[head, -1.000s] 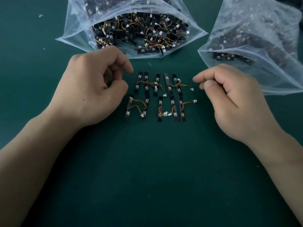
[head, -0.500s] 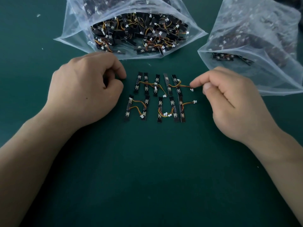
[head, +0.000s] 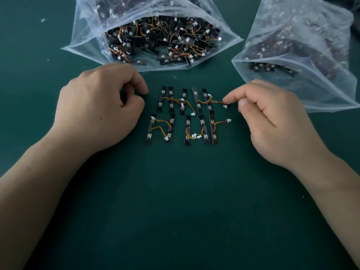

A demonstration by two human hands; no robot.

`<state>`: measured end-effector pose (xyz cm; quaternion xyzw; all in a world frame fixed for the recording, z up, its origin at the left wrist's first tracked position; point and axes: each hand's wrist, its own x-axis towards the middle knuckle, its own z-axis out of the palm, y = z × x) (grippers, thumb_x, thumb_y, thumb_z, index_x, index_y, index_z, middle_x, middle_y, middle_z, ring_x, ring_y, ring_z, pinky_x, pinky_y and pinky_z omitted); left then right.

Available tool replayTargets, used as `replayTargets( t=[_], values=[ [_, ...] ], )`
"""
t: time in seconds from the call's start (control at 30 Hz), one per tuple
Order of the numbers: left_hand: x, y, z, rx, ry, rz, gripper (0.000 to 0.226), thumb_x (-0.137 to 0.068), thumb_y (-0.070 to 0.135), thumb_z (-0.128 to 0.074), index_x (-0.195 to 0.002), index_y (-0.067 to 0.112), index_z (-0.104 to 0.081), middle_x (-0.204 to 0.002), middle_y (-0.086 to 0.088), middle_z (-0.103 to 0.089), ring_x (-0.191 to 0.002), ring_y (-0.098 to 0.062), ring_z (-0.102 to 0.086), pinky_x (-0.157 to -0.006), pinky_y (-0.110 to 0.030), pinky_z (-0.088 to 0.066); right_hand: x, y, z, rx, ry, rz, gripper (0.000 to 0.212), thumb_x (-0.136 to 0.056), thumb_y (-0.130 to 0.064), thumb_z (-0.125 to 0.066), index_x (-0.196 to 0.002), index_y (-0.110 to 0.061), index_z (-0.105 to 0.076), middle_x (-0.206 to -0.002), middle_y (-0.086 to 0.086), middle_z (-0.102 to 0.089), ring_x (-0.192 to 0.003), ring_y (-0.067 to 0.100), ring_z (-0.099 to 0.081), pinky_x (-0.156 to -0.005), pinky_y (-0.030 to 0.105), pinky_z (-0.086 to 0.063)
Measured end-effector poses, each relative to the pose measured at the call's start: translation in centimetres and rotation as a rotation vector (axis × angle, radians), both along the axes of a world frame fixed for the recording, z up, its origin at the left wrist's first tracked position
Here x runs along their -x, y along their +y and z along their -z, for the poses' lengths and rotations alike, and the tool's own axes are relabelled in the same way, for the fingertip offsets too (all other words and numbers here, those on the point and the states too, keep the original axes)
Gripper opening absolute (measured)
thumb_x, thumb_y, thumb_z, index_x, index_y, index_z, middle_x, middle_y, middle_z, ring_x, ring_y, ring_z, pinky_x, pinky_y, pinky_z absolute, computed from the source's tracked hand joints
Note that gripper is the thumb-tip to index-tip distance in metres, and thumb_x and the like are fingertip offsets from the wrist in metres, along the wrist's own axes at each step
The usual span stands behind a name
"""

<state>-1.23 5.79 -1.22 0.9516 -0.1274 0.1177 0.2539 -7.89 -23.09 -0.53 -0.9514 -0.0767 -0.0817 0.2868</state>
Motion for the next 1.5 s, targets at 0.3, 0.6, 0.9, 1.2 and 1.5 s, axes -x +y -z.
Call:
replayTargets(
  t=[0.3, 0.6, 0.9, 1.2, 1.5],
  values=[
    [0.0, -0.2, -0.1, 0.002, 0.011, 0.007, 0.024, -0.079, 0.032, -0.049, -0.096, 0.039, -0.064, -0.088, 0.029, -0.06, -0.085, 0.011, -0.055, -0.06, -0.026, -0.034, 0.1, 0.0, 0.0, -0.019, 0.001, 0.005, 0.028, -0.107, -0.009, -0.049, -0.114, -0.019, -0.074, -0.082, -0.021, -0.052, -0.072, -0.006, -0.049, -0.068, 0.013, -0.03],
    [0.0, 0.2, -1.0, 0.069, 0.171, 0.048, 0.034, -0.071, 0.035, -0.052, -0.1, 0.045, -0.066, -0.092, 0.028, -0.062, -0.078, 0.001, -0.058, -0.077, -0.039, -0.051, 0.3, 0.2, -0.5, -0.024, 0.07, -0.057, 0.042, -0.088, -0.015, -0.054, -0.127, -0.023, -0.066, -0.115, -0.021, -0.053, -0.106, -0.006, -0.048, -0.09, 0.013, -0.035],
    [0.4, -0.1, -1.9, 0.107, 0.262, 0.166, 0.041, -0.073, 0.023, -0.048, -0.099, 0.043, -0.073, -0.09, 0.013, -0.062, -0.079, -0.006, -0.056, -0.076, -0.039, -0.049, 0.5, 0.7, -0.7, 0.158, 0.062, -0.112, 0.045, -0.096, -0.046, -0.052, -0.13, -0.021, -0.065, -0.129, -0.007, -0.051, -0.121, 0.018, -0.048, -0.106, 0.034, -0.037],
    [0.1, -1.5, -2.6, 0.079, 0.357, 0.336, 0.059, -0.077, 0.015, -0.038, -0.111, 0.047, -0.074, -0.085, 0.01, -0.058, -0.084, -0.011, -0.057, -0.083, -0.039, -0.05, 0.4, 0.7, -0.3, 0.173, 0.039, -0.121, 0.052, -0.099, -0.056, -0.046, -0.136, -0.024, -0.064, -0.13, -0.006, -0.049, -0.122, 0.018, -0.046, -0.107, 0.042, -0.039],
    [0.0, -2.5, -2.2, 0.105, 0.348, 0.408, 0.057, -0.085, 0.016, -0.04, -0.117, 0.047, -0.076, -0.087, 0.016, -0.058, -0.086, -0.007, -0.058, -0.084, -0.039, -0.048, 0.4, 0.8, -0.2, 0.143, -0.024, -0.087, 0.053, -0.104, -0.053, -0.044, -0.146, -0.022, -0.054, -0.134, -0.006, -0.051, -0.124, 0.017, -0.047, -0.108, 0.042, -0.039]
  ],
)
